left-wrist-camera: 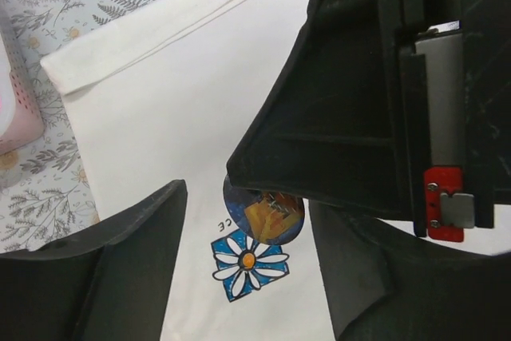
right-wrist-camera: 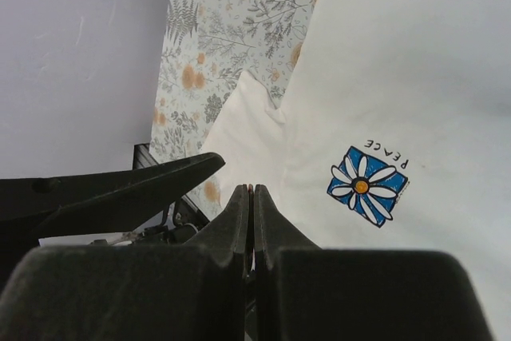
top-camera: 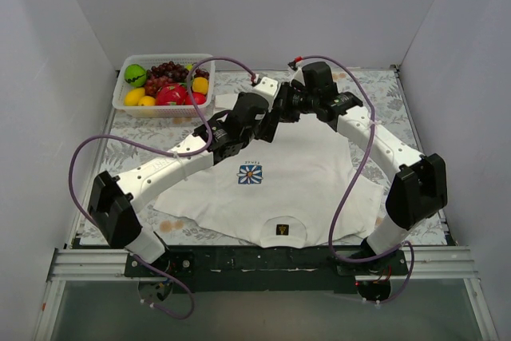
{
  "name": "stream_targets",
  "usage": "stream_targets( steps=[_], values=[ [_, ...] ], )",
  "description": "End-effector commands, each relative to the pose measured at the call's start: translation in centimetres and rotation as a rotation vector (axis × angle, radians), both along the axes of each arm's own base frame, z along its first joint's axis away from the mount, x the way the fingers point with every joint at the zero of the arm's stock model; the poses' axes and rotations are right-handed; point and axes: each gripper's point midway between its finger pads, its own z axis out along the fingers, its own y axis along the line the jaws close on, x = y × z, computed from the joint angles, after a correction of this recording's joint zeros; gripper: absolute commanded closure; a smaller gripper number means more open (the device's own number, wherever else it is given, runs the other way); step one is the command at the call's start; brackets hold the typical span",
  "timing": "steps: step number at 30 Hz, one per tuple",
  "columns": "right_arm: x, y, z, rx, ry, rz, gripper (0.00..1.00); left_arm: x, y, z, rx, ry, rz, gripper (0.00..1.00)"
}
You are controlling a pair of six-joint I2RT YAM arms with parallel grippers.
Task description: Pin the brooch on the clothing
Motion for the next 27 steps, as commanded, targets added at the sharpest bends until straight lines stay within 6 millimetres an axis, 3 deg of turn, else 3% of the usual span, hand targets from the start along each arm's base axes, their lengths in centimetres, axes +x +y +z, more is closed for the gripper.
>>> stream_targets(
  steps=[1, 3, 4, 5, 8, 10, 15, 20, 22, 25, 27],
  values=[
    [-0.7, 0.1, 2.1, 0.062, -0.041, 0.024, 0.99, 0.2, 0.0, 0.6, -0.010, -0.027, -0.001, 0.47],
    [-0.6, 0.1, 2.2, 0.063, -0.043, 0.023, 0.99, 0.2, 0.0, 0.1, 0.001, -0.018, -0.003, 0.55],
    [-0.7, 0.1, 2.3, 0.066, -0.049, 0.025, 0.99, 0.2, 0.1, 0.1, -0.001, -0.019, 0.001, 0.73],
    [-0.7, 0.1, 2.3, 0.067, -0.051, 0.027, 0.99, 0.3, 0.2, -0.1, 0.007, -0.018, 0.007, 0.79],
    [-0.6, 0.2, 2.7, 0.077, -0.056, 0.032, 0.99, 0.3, 0.3, -0.1, 0.010, -0.018, 0.013, 0.95],
    [-0.8, 0.4, 3.0, 0.093, -0.065, 0.049, 0.99, 0.3, 0.3, -0.3, 0.014, -0.013, 0.019, 0.99],
    [-0.8, 0.6, 4.3, 0.136, -0.108, 0.087, 0.97, 0.5, 0.9, 0.2, -0.003, -0.021, 0.055, 1.00],
    [0.1, -1.4, 6.8, 0.139, -0.242, 0.068, 0.77, 0.3, 2.2, 2.5, -0.071, -0.041, 0.067, 1.00],
    [0.0, -2.5, 8.3, 0.132, -0.320, 0.063, 0.56, 0.0, 2.3, 3.4, -0.120, -0.029, 0.046, 1.00],
    [0.1, -4.3, 10.2, 0.116, -0.434, 0.057, 0.37, -0.3, 3.3, 5.5, -0.200, -0.035, 0.022, 1.00],
    [-0.3, -5.1, 11.9, 0.123, -0.515, 0.072, 0.33, -1.0, 3.5, 7.3, -0.262, -0.035, -0.033, 1.00]
  ],
)
